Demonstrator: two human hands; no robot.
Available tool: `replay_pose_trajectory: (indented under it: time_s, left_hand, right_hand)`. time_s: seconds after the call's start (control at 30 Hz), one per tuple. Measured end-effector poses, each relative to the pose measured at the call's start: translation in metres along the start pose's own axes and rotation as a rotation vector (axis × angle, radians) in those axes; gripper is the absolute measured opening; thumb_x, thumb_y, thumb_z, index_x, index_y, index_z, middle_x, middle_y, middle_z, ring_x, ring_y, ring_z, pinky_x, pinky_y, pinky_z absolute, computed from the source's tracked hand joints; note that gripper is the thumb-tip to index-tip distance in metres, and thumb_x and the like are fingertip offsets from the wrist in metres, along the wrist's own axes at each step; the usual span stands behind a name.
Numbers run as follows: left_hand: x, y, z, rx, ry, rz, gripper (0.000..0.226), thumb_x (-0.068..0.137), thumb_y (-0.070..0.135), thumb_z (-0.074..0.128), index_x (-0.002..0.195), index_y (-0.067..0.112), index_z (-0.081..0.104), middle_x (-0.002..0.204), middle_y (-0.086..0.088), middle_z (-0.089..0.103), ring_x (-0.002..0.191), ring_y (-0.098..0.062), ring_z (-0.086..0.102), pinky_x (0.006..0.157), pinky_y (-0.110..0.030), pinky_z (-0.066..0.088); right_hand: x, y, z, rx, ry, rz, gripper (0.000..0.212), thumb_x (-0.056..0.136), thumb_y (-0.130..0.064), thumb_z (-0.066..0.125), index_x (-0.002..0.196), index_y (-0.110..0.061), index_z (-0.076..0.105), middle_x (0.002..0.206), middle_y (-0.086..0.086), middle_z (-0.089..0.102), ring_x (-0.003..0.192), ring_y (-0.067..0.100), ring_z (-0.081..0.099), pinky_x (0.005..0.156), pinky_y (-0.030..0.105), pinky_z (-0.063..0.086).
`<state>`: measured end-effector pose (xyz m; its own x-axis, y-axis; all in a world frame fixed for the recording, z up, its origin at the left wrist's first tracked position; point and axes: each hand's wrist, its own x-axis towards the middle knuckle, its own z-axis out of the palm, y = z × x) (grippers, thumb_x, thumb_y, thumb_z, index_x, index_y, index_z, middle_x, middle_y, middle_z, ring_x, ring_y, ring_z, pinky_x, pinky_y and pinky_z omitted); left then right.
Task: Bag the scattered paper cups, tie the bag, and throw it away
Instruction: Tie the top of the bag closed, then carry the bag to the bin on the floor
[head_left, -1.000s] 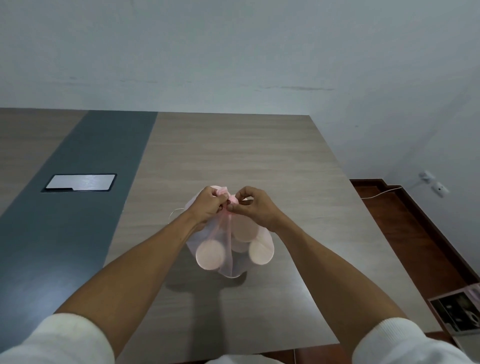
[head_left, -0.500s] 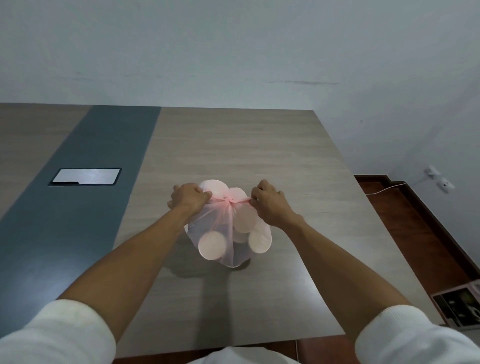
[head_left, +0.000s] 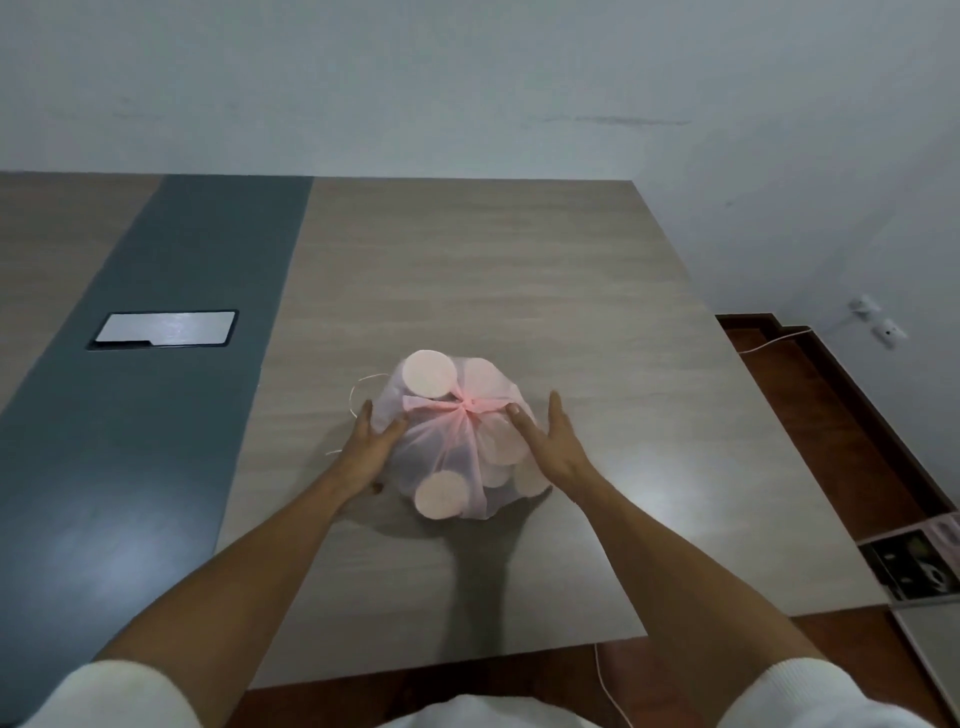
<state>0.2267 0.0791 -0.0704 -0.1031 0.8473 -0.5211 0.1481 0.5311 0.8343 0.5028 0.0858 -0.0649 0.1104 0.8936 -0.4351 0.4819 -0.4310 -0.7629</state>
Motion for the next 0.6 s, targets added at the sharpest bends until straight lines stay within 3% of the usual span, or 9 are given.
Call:
replay_pose_trajectory:
  time_s: [0.1, 0.17, 0.27, 0.33, 0.43, 0.6]
  left_hand:
    - [0.001, -0.014, 0.003, -0.254, -0.138, -0.108, 0.053, 0.085, 0.064, 0.068, 0.13, 0.067, 0.04, 0.14, 0.014, 0.054, 0.125, -0.028, 0.054, 0.073, -0.057, 0.058]
    - [0.005, -0.018, 0.007, -0.339, -0.127, -0.093, 0.037, 0.088, 0.057, 0.07, 0.118, 0.065, 0.05, 0.132, 0.012, 0.059, 0.118, -0.024, 0.058, 0.071, -0.058, 0.059]
    - [0.011, -0.018, 0.012, -0.391, -0.093, -0.081, 0.032, 0.09, 0.047, 0.071, 0.114, 0.058, 0.053, 0.125, 0.008, 0.063, 0.11, -0.022, 0.063, 0.067, -0.053, 0.061]
    - [0.013, -0.015, 0.016, -0.357, -0.094, -0.053, 0.027, 0.091, 0.048, 0.069, 0.109, 0.06, 0.054, 0.123, 0.008, 0.064, 0.108, -0.022, 0.064, 0.064, -0.049, 0.06]
    - [0.013, -0.007, 0.026, -0.303, -0.136, -0.011, 0.022, 0.085, 0.054, 0.07, 0.102, 0.063, 0.06, 0.119, 0.01, 0.067, 0.107, -0.025, 0.066, 0.063, -0.048, 0.06]
    - [0.004, 0.014, 0.065, -0.251, -0.216, 0.013, 0.031, 0.077, 0.058, 0.07, 0.105, 0.059, 0.056, 0.122, 0.008, 0.064, 0.109, -0.026, 0.065, 0.072, -0.058, 0.06]
  right_hand:
    - [-0.003, 0.01, 0.012, 0.149, -0.03, 0.113, 0.115, 0.073, -0.092, 0.051, 0.163, -0.034, 0.009, 0.169, 0.003, 0.023, 0.15, 0.036, 0.031, 0.119, 0.06, 0.031]
    - [-0.006, 0.015, 0.018, 0.19, -0.016, 0.126, 0.103, 0.074, -0.091, 0.049, 0.158, -0.034, 0.029, 0.159, 0.001, 0.04, 0.141, 0.035, 0.043, 0.114, 0.061, 0.038]
    - [-0.014, 0.02, 0.026, 0.28, 0.021, 0.071, 0.068, 0.076, -0.091, 0.047, 0.126, -0.048, 0.062, 0.134, -0.005, 0.063, 0.114, 0.02, 0.06, 0.103, 0.052, 0.05]
    - [-0.02, 0.023, 0.03, 0.316, 0.066, 0.038, 0.06, 0.078, -0.089, 0.047, 0.12, -0.05, 0.064, 0.13, -0.007, 0.066, 0.11, 0.015, 0.062, 0.099, 0.044, 0.052]
    - [-0.032, 0.031, 0.03, 0.359, 0.175, 0.028, 0.066, 0.079, -0.088, 0.048, 0.126, -0.045, 0.063, 0.126, -0.011, 0.065, 0.113, 0.016, 0.061, 0.094, 0.037, 0.052]
    - [-0.056, 0.046, -0.003, 0.415, 0.326, 0.005, 0.066, 0.081, -0.086, 0.048, 0.127, -0.043, 0.064, 0.124, -0.013, 0.066, 0.11, 0.009, 0.061, 0.088, 0.03, 0.053]
